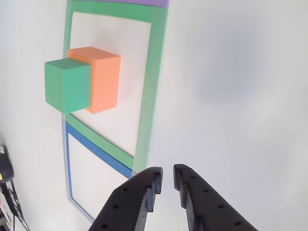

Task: Tower of hanoi

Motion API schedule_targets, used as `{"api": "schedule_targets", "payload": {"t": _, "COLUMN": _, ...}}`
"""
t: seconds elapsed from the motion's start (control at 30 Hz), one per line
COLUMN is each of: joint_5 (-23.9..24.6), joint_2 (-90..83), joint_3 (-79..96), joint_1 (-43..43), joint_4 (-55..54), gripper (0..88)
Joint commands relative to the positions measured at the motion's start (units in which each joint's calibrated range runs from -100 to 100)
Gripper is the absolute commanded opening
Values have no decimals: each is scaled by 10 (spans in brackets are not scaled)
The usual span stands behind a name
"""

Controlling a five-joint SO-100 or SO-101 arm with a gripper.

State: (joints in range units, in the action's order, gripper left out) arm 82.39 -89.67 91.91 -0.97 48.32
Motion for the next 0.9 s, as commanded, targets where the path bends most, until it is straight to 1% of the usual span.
{"api": "schedule_targets", "payload": {"t": 0.0, "joint_5": -79, "joint_2": 67, "joint_3": -99, "joint_1": 26, "joint_4": -21, "gripper": 0}}
{"api": "schedule_targets", "payload": {"t": 0.03, "joint_5": -98, "joint_2": 84, "joint_3": -123, "joint_1": 34, "joint_4": -21, "gripper": 0}}
{"api": "schedule_targets", "payload": {"t": 0.13, "joint_5": -188, "joint_2": 123, "joint_3": -189, "joint_1": 61, "joint_4": -13, "gripper": 0}}
{"api": "schedule_targets", "payload": {"t": 0.2, "joint_5": -272, "joint_2": 140, "joint_3": -227, "joint_1": 82, "joint_4": -8, "gripper": 0}}
{"api": "schedule_targets", "payload": {"t": 0.23, "joint_5": -350, "joint_2": 147, "joint_3": -244, "joint_1": 92, "joint_4": -9, "gripper": 0}}
{"api": "schedule_targets", "payload": {"t": 0.27, "joint_5": -412, "joint_2": 152, "joint_3": -263, "joint_1": 99, "joint_4": -5, "gripper": 0}}
{"api": "schedule_targets", "payload": {"t": 0.3, "joint_5": -453, "joint_2": 159, "joint_3": -285, "joint_1": 108, "joint_4": 0, "gripper": 0}}
{"api": "schedule_targets", "payload": {"t": 0.33, "joint_5": -506, "joint_2": 164, "joint_3": -304, "joint_1": 117, "joint_4": 4, "gripper": 0}}
{"api": "schedule_targets", "payload": {"t": 0.37, "joint_5": -576, "joint_2": 169, "joint_3": -324, "joint_1": 124, "joint_4": 7, "gripper": 0}}
{"api": "schedule_targets", "payload": {"t": 0.4, "joint_5": -620, "joint_2": 173, "joint_3": -339, "joint_1": 130, "joint_4": 8, "gripper": 0}}
{"api": "schedule_targets", "payload": {"t": 0.47, "joint_5": -760, "joint_2": 181, "joint_3": -377, "joint_1": 141, "joint_4": 14, "gripper": 0}}
{"api": "schedule_targets", "payload": {"t": 0.5, "joint_5": -822, "joint_2": 186, "joint_3": -399, "joint_1": 147, "joint_4": 24, "gripper": 0}}
{"api": "schedule_targets", "payload": {"t": 0.63, "joint_5": -1083, "joint_2": 212, "joint_3": -479, "joint_1": 181, "joint_4": 92, "gripper": 1}}
{"api": "schedule_targets", "payload": {"t": 0.73, "joint_5": -1223, "joint_2": 224, "joint_3": -519, "joint_1": 204, "joint_4": 130, "gripper": 1}}
{"api": "schedule_targets", "payload": {"t": 0.77, "joint_5": -1294, "joint_2": 226, "joint_3": -532, "joint_1": 211, "joint_4": 149, "gripper": 1}}
{"api": "schedule_targets", "payload": {"t": 0.83, "joint_5": -1401, "joint_2": 228, "joint_3": -554, "joint_1": 223, "joint_4": 186, "gripper": 1}}
{"api": "schedule_targets", "payload": {"t": 0.87, "joint_5": -1425, "joint_2": 230, "joint_3": -568, "joint_1": 230, "joint_4": 200, "gripper": 7}}
